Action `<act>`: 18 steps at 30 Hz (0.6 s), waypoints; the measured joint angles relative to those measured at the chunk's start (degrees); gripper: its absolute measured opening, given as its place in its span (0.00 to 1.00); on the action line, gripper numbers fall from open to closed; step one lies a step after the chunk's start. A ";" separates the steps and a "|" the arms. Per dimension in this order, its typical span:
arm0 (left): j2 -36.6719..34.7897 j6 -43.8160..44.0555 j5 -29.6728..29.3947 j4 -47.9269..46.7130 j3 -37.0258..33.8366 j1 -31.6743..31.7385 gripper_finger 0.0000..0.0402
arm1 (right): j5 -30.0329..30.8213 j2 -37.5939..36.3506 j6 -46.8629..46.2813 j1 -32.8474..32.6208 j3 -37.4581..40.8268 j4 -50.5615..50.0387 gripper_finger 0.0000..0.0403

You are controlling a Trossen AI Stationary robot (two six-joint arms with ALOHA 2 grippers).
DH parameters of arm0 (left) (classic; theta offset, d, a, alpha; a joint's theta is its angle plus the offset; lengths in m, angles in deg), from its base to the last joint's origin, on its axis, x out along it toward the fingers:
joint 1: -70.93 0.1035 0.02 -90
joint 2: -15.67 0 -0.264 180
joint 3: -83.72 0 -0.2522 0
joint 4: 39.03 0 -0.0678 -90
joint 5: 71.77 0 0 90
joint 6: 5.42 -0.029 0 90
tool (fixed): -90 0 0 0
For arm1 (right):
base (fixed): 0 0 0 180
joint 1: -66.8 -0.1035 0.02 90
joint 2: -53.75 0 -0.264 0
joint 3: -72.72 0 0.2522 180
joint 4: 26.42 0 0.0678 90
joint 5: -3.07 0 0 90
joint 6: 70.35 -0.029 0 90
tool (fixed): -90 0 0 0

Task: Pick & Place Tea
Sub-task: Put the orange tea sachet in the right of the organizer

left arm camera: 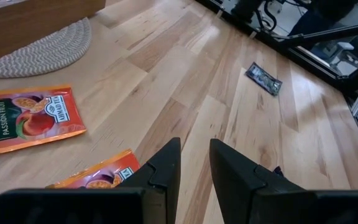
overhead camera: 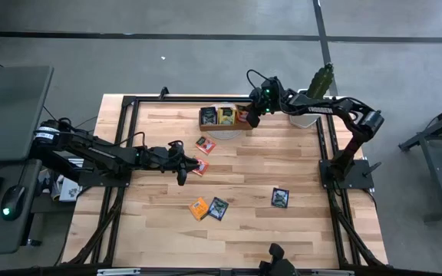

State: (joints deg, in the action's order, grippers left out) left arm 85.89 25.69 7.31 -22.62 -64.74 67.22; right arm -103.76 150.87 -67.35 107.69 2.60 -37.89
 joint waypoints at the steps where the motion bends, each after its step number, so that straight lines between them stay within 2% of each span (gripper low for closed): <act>1: 0.00 0.02 0.00 0.00 0.00 0.00 0.21 | -0.01 0.00 -0.02 0.00 0.00 -0.01 0.00; 9: 0.00 0.22 -0.24 0.02 0.00 0.00 0.21 | 0.67 -0.02 -1.18 -0.04 0.00 -1.96 0.05; 12: 0.00 0.22 -0.57 0.02 0.00 0.00 0.21 | 0.38 -0.02 -1.55 0.00 0.00 -3.17 0.12; 18: 0.00 0.42 -1.59 -0.31 0.00 0.00 0.21 | 0.22 -0.60 -2.96 -0.09 0.00 -3.94 0.31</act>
State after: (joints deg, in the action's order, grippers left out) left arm 85.89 26.12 5.73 -22.93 -64.74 67.22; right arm -103.54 150.27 -70.30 107.60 2.60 -41.83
